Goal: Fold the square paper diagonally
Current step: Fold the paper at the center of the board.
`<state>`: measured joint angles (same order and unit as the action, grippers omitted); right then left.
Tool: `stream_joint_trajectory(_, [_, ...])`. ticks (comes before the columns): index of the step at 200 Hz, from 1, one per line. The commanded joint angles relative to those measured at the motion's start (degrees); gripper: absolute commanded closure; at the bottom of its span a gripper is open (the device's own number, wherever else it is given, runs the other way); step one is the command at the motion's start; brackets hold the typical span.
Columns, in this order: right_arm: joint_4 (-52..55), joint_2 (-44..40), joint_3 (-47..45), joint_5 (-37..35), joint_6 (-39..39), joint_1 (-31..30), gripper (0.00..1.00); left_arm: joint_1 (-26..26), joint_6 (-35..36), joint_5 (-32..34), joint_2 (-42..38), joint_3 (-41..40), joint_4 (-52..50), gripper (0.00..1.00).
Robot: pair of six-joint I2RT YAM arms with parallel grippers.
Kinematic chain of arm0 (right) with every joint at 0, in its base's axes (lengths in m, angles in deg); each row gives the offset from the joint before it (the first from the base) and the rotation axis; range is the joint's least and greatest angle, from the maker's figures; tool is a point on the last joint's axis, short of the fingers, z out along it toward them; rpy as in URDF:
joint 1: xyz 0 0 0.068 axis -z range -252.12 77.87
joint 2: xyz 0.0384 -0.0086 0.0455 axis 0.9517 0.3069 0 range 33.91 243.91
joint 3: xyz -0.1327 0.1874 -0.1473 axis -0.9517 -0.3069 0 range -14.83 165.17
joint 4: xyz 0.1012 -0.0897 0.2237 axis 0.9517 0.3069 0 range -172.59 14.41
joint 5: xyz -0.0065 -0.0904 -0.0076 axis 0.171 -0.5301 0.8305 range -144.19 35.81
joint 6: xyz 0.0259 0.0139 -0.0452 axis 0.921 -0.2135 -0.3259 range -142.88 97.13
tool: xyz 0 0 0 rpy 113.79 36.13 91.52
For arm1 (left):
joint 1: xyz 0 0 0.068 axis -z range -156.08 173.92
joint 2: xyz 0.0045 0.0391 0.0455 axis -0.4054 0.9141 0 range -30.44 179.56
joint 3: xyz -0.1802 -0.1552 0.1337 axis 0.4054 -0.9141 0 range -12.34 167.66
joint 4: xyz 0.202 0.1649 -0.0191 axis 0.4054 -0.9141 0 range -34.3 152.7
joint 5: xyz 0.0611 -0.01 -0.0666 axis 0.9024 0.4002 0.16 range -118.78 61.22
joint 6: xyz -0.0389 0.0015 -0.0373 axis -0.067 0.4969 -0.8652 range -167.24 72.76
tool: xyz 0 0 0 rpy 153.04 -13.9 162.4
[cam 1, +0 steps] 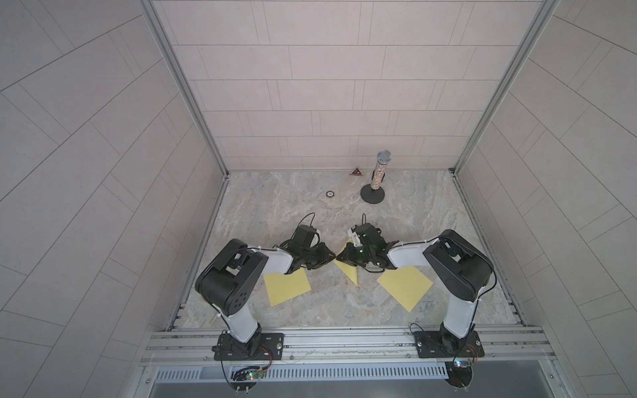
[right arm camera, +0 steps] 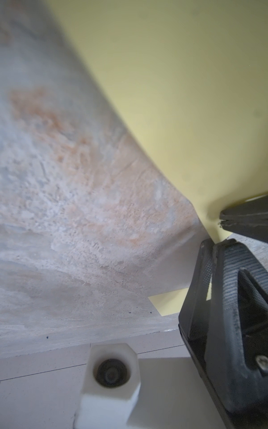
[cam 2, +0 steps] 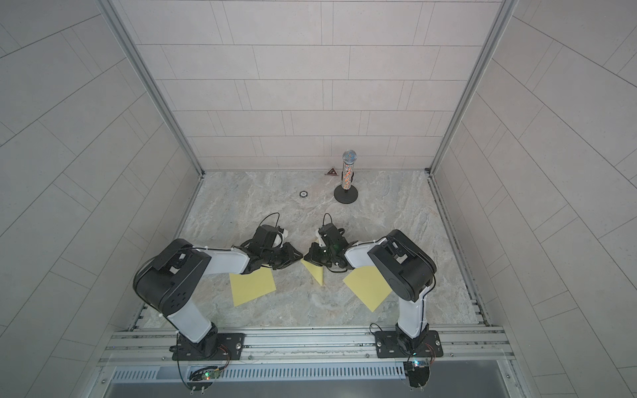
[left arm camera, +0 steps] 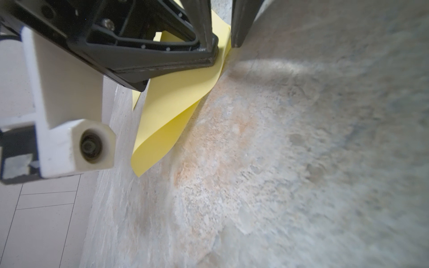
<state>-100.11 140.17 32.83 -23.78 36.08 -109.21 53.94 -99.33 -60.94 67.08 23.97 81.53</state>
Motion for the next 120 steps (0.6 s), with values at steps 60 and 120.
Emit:
stream_joint_trajectory(60, [4.3,1.3,-2.0,-1.8,0.4,-0.4,1.00,0.2,0.1,-0.8,1.4,-0.6,0.9,0.82])
stream_joint_trajectory(120, [4.4,0.5,-2.2,-1.8,0.5,-0.4,1.00,0.3,1.0,-0.5,1.9,-1.1,-0.6,0.89])
